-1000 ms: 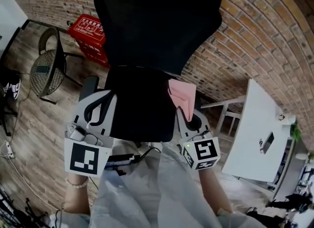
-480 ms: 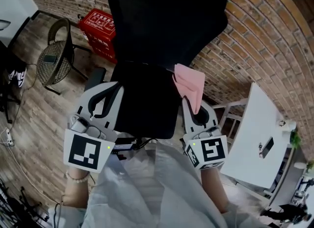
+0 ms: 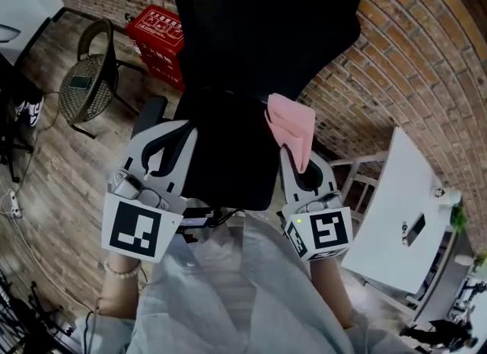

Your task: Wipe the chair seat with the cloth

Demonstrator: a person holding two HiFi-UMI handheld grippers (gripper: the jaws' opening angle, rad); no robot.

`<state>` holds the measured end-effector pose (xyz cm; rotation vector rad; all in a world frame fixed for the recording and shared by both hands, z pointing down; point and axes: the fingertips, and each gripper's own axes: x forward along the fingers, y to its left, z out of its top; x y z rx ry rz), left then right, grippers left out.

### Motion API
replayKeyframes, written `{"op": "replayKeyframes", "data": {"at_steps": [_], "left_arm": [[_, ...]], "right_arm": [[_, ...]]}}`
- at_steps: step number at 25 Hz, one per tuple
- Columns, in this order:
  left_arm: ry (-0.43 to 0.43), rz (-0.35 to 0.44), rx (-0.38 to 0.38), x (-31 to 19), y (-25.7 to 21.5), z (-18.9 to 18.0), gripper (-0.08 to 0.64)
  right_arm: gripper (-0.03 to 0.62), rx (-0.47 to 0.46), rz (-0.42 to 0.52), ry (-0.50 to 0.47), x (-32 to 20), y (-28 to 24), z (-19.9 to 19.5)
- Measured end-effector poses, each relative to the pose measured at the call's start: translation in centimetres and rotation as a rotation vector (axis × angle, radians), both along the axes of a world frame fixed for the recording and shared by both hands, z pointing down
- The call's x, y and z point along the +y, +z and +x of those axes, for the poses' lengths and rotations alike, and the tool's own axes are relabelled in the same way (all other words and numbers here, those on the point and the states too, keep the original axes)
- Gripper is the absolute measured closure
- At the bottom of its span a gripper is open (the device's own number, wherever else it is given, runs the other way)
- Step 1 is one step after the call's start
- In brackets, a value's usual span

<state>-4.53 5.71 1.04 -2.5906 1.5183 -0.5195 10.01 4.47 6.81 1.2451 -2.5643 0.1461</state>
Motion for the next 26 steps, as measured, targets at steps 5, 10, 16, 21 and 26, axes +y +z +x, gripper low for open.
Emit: {"op": "replayKeyframes", "data": {"at_steps": [5,10,16,21,26], "left_arm": [[0.002,-0.010,0.025,0.0,0.2,0.3,0.541],[0.004,-0.013,0.036,-0.3,0.2,0.5,0.541],[-0.014,-0.032,0.081,-0.5,0.3,0.3,0.541],[-0.026,-0.037,0.094,-0.7,0.5,0.4,0.541],[-0.036,-0.047,0.114,-0.5,0.6,0.3,0.541]], "right_arm": [[0.539,0.009,-0.002,-0.008,0.2,0.3,0.0],[0.540,0.014,-0.009,-0.006,0.2,0.5,0.0],[0.540,0.025,-0.016,0.001,0.2,0.9,0.3],[0.540,0.035,-0.023,-0.021,0.3,1.4,0.2],[0.540,0.042,-0.035,-0.031,0.7,1.9,0.1]]}}
